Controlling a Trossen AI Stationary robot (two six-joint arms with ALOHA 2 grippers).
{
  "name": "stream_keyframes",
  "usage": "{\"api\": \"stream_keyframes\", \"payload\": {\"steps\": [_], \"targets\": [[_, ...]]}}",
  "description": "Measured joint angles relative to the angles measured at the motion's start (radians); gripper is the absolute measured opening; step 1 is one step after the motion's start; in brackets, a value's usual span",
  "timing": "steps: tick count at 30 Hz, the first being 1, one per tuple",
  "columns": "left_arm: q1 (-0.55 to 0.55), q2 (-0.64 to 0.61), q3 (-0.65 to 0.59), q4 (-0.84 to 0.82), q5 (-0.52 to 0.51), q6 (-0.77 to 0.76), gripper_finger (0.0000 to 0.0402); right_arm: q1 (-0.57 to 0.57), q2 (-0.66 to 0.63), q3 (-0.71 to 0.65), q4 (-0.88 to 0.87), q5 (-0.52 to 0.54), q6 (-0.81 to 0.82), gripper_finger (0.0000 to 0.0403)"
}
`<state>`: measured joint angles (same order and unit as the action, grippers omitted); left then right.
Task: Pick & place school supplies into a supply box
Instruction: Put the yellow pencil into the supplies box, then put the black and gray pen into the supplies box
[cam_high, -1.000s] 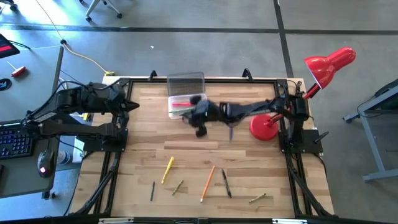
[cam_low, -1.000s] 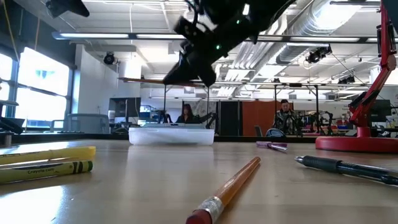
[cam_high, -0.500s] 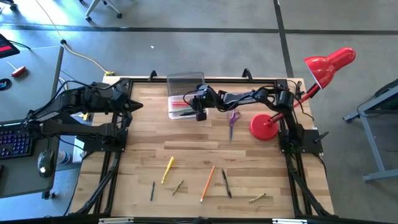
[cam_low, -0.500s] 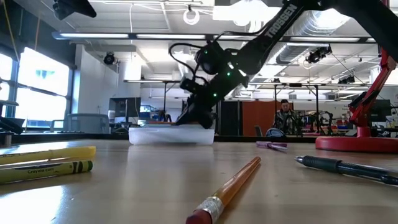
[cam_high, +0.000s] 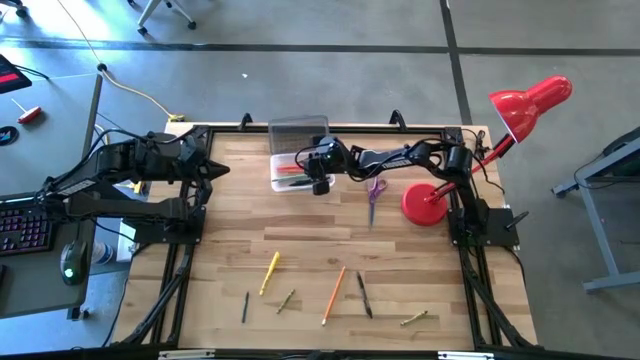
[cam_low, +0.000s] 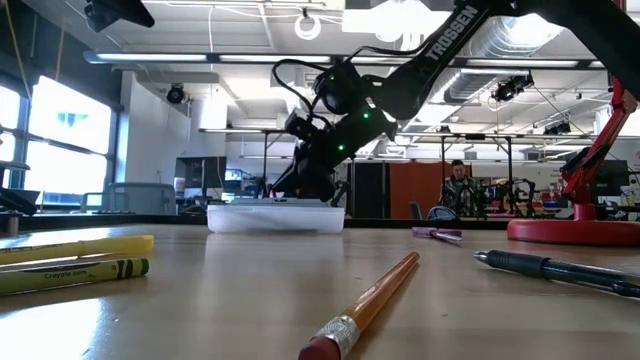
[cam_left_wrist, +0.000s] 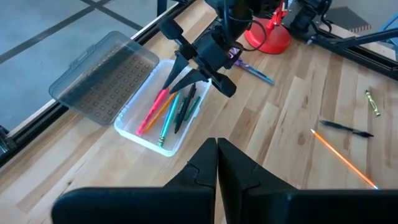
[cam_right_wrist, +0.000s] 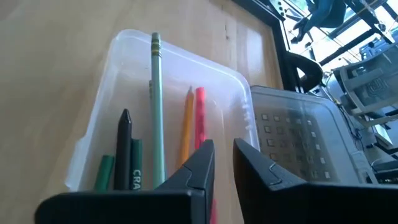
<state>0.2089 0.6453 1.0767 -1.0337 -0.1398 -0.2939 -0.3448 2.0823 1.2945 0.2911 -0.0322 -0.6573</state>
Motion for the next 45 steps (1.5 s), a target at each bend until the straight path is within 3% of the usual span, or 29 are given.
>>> {"api": "stream_keyframes", "payload": {"steps": [9, 18, 21, 27, 32, 38, 45], "targets": [[0.0, 0.0, 0.0, -0.007, 0.0, 0.0, 0.004, 0.033, 0.0, 0.001, 0.052, -0.003, 0.009, 0.0059], [0.0, 0.0, 0.0, -0.022, 0.047, -0.052, 0.004, 0.153, 0.001, 0.14, -0.085, 0.198, 0.028, 0.0039], [0.0, -0.002, -0.034, -0.031, 0.117, -0.168, 0.004, 0.206, 0.001, 0.216, -0.194, 0.236, 0.028, 0.0031], [-0.009, -0.001, -0.235, -0.05, 0.416, -0.361, 0.004, 0.286, 0.001, 0.318, -0.403, 0.29, 0.028, 0.0024], [-0.117, 0.025, -0.443, 0.083, 0.5, -0.558, 0.004, 0.328, 0.001, 0.32, -0.457, 0.432, 0.028, 0.0029], [-0.318, 0.117, -0.516, 0.286, 0.382, -0.712, 0.004, 0.351, 0.0, 0.306, -0.538, 0.56, 0.029, 0.0032], [-0.527, 0.268, -0.48, 0.454, 0.019, -0.645, 0.004, 0.387, -0.003, 0.306, -0.61, 0.542, 0.101, 0.0031]]}}
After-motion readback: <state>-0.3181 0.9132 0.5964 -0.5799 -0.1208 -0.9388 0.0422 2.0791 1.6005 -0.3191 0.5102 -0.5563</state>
